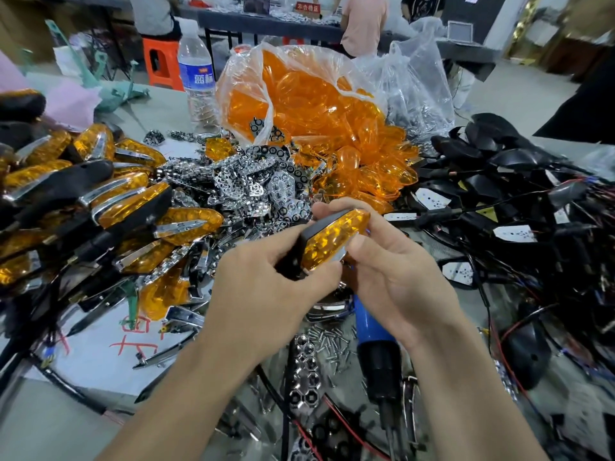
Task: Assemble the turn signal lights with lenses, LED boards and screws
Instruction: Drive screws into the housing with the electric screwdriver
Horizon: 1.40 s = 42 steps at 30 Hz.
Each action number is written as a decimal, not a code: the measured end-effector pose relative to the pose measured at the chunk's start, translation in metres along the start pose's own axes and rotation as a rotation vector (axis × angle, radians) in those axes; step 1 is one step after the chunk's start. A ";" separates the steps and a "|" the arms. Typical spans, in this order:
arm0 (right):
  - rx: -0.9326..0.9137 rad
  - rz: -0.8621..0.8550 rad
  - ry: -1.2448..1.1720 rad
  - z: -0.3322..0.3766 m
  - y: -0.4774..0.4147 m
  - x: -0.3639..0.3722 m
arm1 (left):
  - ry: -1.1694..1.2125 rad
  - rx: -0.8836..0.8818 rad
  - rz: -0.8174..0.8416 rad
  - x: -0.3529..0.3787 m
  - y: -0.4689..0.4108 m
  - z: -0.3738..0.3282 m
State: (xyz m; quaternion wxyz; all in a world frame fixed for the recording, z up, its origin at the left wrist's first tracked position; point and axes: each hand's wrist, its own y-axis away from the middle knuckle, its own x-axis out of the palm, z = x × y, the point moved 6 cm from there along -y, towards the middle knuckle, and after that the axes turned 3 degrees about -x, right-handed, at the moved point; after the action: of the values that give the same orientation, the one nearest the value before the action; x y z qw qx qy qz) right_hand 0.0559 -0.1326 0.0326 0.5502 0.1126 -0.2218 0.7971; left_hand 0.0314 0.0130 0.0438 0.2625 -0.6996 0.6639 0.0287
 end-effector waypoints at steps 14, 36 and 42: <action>0.011 -0.024 -0.076 0.004 0.000 -0.007 | -0.284 0.089 -0.017 0.005 0.005 -0.011; 0.199 -0.256 -0.213 -0.010 0.000 -0.026 | -0.052 0.045 0.141 0.003 0.002 -0.018; 0.194 -0.208 -0.218 -0.009 0.001 -0.021 | -0.159 0.090 0.019 0.004 0.003 -0.017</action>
State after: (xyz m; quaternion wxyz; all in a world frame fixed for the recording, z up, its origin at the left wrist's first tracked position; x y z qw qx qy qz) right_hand 0.0631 -0.1463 0.0159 0.5889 0.2733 -0.1892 0.7367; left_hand 0.0235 0.0022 0.0552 0.3451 -0.6763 0.6483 0.0565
